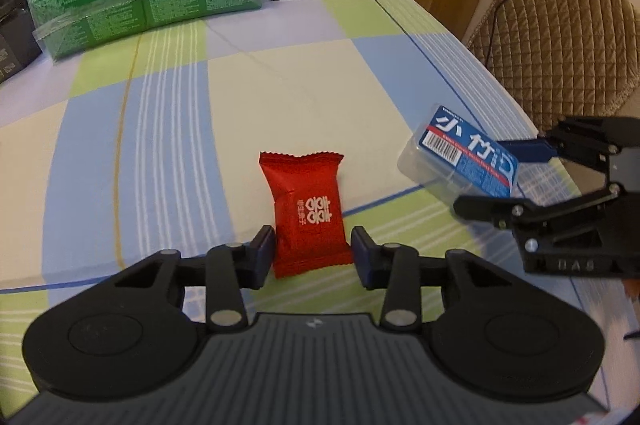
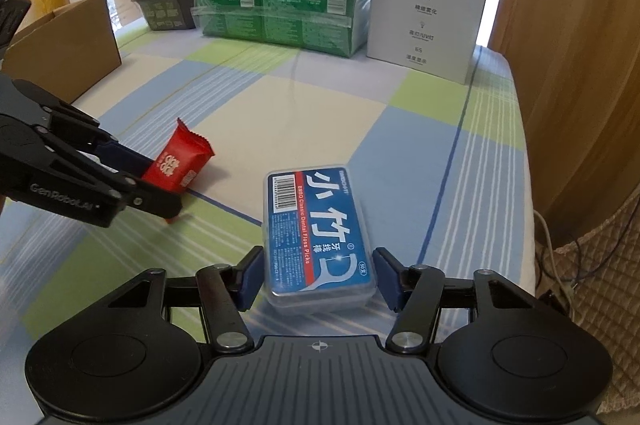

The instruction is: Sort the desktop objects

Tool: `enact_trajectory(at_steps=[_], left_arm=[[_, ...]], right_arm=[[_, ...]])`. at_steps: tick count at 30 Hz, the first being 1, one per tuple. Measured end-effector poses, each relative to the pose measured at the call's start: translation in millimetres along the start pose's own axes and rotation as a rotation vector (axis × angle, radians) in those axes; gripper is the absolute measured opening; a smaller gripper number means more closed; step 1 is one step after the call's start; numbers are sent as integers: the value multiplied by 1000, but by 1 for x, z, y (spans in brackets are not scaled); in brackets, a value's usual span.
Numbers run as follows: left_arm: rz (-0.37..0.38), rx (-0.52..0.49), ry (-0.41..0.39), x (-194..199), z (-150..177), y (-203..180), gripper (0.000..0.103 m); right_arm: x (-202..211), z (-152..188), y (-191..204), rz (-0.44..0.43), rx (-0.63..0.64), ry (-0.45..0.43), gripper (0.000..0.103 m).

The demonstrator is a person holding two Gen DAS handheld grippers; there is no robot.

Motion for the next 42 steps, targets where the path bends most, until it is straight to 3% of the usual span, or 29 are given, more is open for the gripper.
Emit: enact_trajectory(at_steps=[18,21,23,31,36,38,40,42], left_arm=[[-1,2,-6,13,8,12,36],[6,2,-5,20,13,12,30],[-3,-7,8,26,18,10,4],[-8,12,14,57,47,7,4],[-16,46,-26,63,39,10,10],[-22,55,-39,60,32,10,24],[-29,67,-50,53,25,9,33],[-44,91,-60,44,18,9,49]], right_arm=[[-7,-13,27,9,-25,28,55],[0,-10,32,4,-68,50,54],[7,-8,36,4,-94,65,54],[36,-3,50,9,-161,82,54],[36,-6,44,49,-157,64,54],[33,-8,40,54,-161,57,54],[27,-9,35,68,-167,52,54],[21,-11,29,78,-180,48,54]])
Point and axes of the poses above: each gripper's, at about its wrist camera, not at the fingertips, and x roughly against the way its jaws point, y to its left, z to its underside, the point moved 2 cm from there along -x, roughly the way its jaws point, and after that the axes turned 10 degrees about z, right-handed, at the moved point
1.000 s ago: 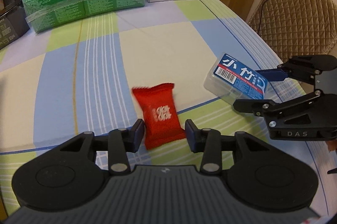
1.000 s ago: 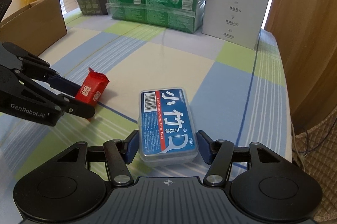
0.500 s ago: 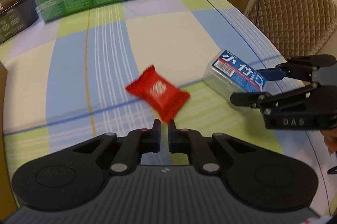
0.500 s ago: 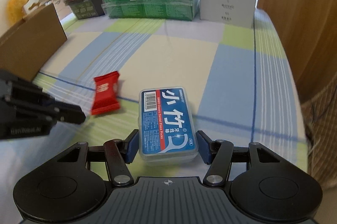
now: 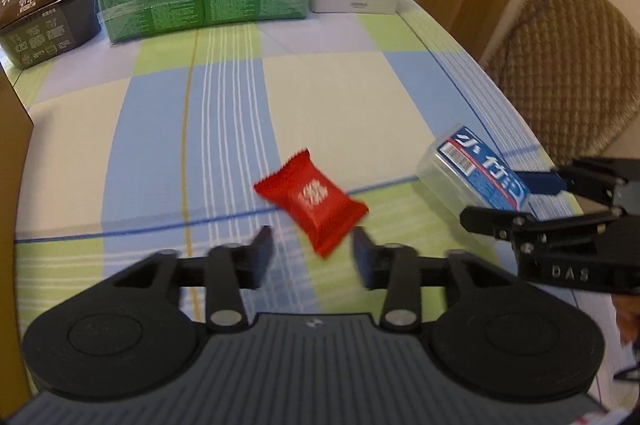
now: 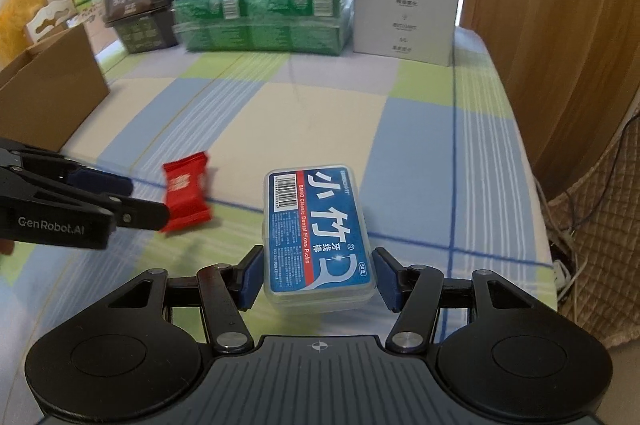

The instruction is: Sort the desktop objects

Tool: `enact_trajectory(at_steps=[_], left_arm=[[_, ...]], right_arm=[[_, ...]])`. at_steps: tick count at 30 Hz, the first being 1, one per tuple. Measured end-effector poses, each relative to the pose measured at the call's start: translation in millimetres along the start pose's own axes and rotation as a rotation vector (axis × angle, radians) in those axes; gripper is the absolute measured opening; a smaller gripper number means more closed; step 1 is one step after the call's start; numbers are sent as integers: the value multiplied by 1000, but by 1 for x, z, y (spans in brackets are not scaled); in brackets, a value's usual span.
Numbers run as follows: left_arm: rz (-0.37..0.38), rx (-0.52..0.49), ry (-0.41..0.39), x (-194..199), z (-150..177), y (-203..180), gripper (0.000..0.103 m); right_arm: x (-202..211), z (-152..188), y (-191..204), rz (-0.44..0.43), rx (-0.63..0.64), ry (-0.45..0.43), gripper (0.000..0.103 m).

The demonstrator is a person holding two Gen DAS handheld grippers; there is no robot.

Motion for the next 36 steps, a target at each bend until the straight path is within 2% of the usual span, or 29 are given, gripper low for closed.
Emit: enact_trajectory(at_steps=[1,6,9,15,24,28,36], left_arm=[[-5,12,-6,-4,-3,0,53],[-27,92,-27,-25,-15,-1,54],[-33,96,-22,-35,-16,-2,52],[-61,31,-7,-36,-11,-1,26],[-61,9,59,3,14,15,24],[-65,-18,89,23,30,10,24],[-62,-38,89,75,52,-9,24]], right_arm=[[-4,-2,-2,3,-6,-2,54],[-17,-7,-10,22,-25,-16,54],[-20,-8,-12,30,-28,-22,54],[-17,-3,-8,14,-28,-17,54],[8,7,12,-28,-89,35,54],[30,10,25,-38,-91,47,54],[92,21,52,-36,-69,37,54]])
Point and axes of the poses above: each gripper's, at about its wrist camera, not at the fingertips, and x roughly against the way its jaws point, y to its left, z to its underside, the point moved 2 cm from there along -x, roughly the way its jaws point, and after that the axes turned 10 degrees about z, right-handed, at the moved point
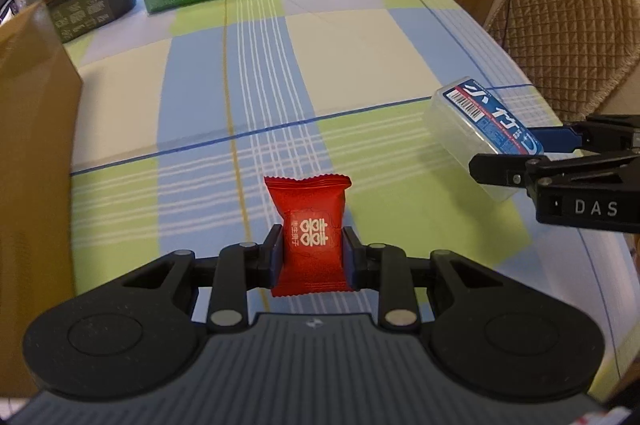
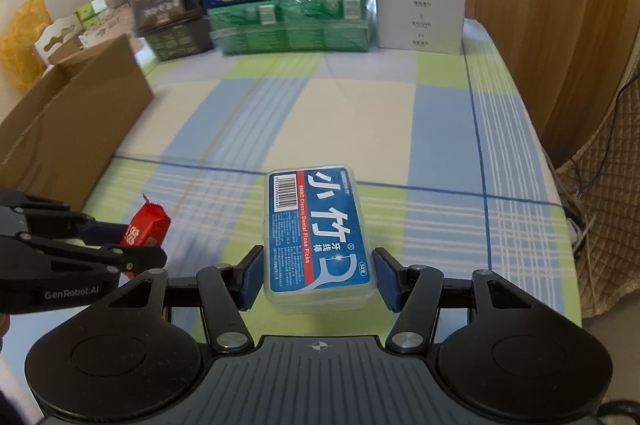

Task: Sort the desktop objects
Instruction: 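Carry the red candy and clear box over the cardboard box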

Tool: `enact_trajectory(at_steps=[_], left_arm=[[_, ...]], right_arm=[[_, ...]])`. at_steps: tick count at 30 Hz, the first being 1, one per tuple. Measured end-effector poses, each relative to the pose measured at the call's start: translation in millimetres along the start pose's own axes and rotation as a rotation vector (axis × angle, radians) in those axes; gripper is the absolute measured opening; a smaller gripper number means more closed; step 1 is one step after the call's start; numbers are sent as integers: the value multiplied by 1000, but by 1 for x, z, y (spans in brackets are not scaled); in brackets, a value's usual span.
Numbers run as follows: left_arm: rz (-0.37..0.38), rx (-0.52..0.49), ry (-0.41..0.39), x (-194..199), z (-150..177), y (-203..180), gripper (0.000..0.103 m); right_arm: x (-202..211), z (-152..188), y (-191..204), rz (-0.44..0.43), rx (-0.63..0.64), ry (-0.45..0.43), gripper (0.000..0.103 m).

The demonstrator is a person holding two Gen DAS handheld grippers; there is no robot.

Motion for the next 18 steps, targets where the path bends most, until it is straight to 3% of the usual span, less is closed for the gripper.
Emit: enact_trajectory(at_steps=[10,18], left_arm=[[-37,-41,-31,75,33,-17,24],[-18,23,-81,127,64,-13,24]], right_arm=[[76,29,36,8,-4,-47,54],[121,44,65,-6,-22,-84,54]])
Point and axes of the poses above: each gripper's, at about its wrist camera, not at the fingertips, and x roughly against the way its jaws point, y to its left, z to its underside, the point moved 2 cm from there along -x, roughly the way its jaws point, and after that the axes turned 10 degrees about z, right-handed, at the moved point
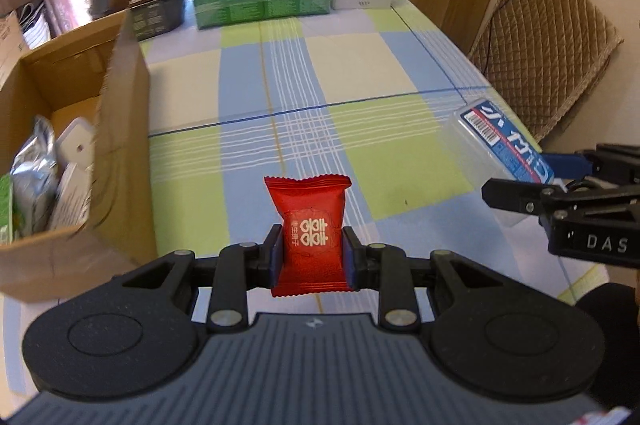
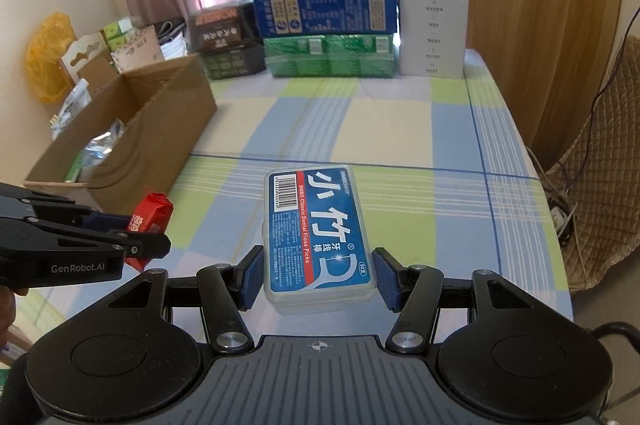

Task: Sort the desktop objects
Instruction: 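Carry the red candy and clear box over the cardboard box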

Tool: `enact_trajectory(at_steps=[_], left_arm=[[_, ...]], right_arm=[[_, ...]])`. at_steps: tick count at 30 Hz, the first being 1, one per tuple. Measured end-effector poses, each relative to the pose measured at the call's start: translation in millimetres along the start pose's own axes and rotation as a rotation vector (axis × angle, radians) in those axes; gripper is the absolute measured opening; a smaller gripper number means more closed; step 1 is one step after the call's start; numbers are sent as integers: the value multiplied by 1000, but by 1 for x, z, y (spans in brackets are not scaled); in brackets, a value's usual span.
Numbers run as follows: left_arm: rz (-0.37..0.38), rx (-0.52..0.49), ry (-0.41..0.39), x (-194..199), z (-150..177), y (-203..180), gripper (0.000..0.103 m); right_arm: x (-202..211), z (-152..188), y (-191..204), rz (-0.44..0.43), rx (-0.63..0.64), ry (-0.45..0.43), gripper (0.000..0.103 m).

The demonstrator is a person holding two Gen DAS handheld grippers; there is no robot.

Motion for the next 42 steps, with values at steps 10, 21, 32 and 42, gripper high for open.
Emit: enact_trajectory(at_steps=[10,21,32,42], left_arm=[[-3,34,-56,52,25,5,24],[-14,50,-95,84,38,14,24],[-46,70,-114,104,46,35,24],[-71,98,-127,116,49,59,24]], right_arm=[[37,7,31,-24,18,-39,54],[53,5,55,-47,49,-67,54],[50,2,82,-80,82,-68,54],[42,-4,107,-114,109,-64,54]])
Point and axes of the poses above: each gripper's, at about its wrist camera, not at the fingertips, and x roughly against the way its jaws point, y to its left, z to its underside, the point moved 2 cm from there along -x, roughly the way its jaws point, and after that the axes turned 10 degrees about z, right-handed, at the moved point
